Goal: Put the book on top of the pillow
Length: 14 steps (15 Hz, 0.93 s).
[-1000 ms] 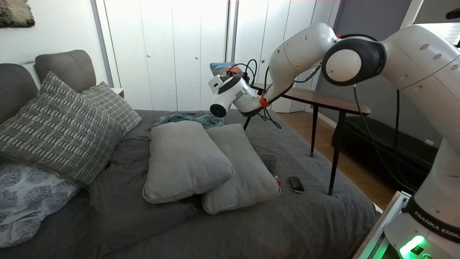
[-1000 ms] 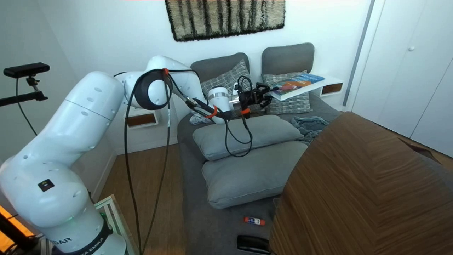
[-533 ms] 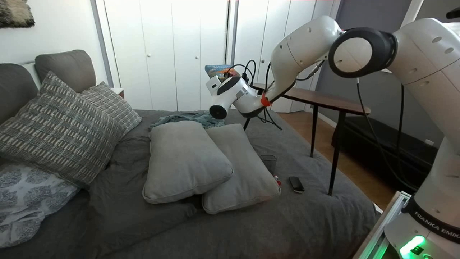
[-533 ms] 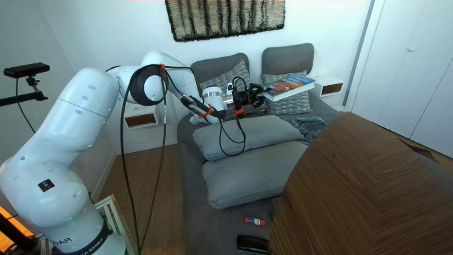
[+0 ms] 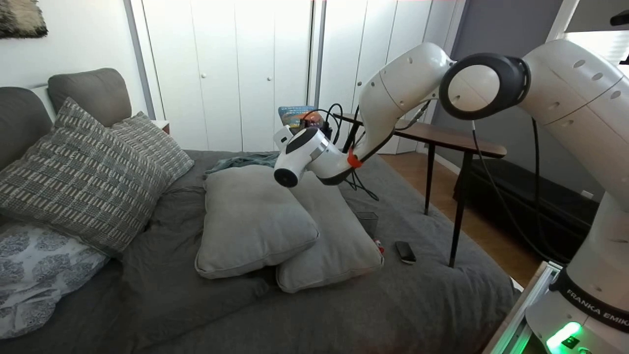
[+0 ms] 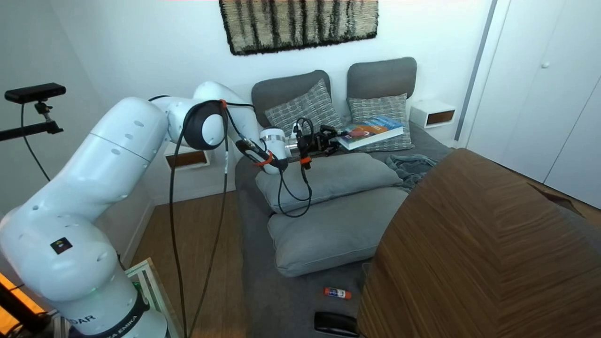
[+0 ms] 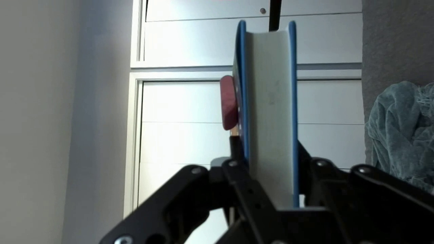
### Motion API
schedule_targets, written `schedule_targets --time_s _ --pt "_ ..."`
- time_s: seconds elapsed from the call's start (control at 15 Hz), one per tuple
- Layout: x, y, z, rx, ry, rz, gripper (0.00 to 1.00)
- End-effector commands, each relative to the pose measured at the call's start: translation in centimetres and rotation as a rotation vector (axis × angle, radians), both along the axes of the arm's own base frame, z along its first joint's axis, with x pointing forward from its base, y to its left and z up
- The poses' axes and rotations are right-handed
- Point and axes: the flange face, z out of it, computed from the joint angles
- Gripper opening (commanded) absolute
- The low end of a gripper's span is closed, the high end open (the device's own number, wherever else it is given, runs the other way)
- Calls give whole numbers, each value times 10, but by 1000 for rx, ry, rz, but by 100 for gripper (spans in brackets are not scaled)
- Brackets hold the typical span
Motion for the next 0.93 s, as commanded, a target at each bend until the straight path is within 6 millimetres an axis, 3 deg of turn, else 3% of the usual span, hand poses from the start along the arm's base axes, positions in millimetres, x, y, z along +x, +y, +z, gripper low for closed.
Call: schedule_targets --time_s 0.0,0.2,0.53,0.87 --pt "-9 43 -12 -8 -46 -24 10" --pt "-17 67 -35 20 -24 -8 10" --pt "-19 87 -69 40 38 27 10" --pt "-25 122 -92 9 119 130 10"
